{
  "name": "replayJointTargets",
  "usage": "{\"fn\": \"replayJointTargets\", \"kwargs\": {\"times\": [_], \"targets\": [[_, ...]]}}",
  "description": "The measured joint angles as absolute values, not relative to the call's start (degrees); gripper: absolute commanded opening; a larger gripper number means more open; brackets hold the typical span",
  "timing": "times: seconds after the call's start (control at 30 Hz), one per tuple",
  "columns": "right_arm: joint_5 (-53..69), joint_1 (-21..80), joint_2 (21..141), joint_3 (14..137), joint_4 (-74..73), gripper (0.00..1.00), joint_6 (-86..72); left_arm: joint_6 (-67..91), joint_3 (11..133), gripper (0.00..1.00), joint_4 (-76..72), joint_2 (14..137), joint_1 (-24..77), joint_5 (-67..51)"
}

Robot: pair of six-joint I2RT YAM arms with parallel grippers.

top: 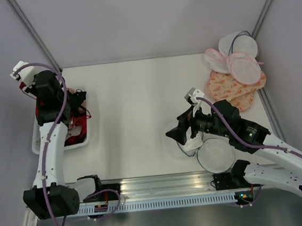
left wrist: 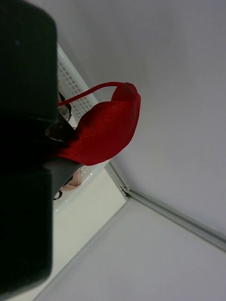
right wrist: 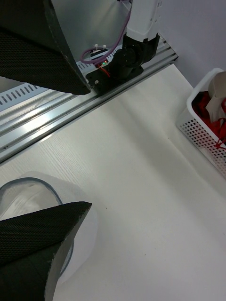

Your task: Unzip the laundry bag and remove the bra

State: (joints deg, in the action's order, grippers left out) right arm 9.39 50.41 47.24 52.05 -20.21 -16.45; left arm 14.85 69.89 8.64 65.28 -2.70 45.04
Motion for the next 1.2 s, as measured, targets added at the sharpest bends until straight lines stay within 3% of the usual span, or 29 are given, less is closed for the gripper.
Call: {"fn": "replayJointTargets", "kwargs": {"times": [0.17,0.63,0.77,0.8,0.83,0.93,1.03,1.2], "targets": [[9.8,50.4,47.2,49.2,-19.7,0.98,-17.7,21.2,66.7,0.02,10.2,73.3,-7.1,41.5],[8.9,50.4,41.6,45.0,-20.2,0.98,-19.4,32.9,64.1,0.02,10.4,96.7,-16.4,17.8],[8.6,50.4,40.9,44.9,-20.5,0.98,-19.5,33.7,64.1,0.04,9.6,98.7,-17.5,15.4],[8.4,50.4,40.7,44.8,-20.6,0.98,-19.6,33.8,64.2,0.14,9.5,98.4,-17.5,15.4],[8.2,50.4,40.6,44.6,-20.6,0.98,-19.7,34.0,64.2,0.51,9.4,98.0,-17.5,15.5],[7.5,50.4,40.5,44.4,-20.6,0.98,-19.9,36.1,64.0,0.92,9.8,95.3,-17.5,16.0],[6.9,50.4,40.5,44.3,-20.6,0.98,-20.2,38.2,63.0,1.0,10.5,89.5,-17.4,16.3],[4.0,50.4,40.4,44.3,-20.6,0.98,-20.9,39.7,61.8,1.0,10.7,75.6,-15.2,15.4]]}}
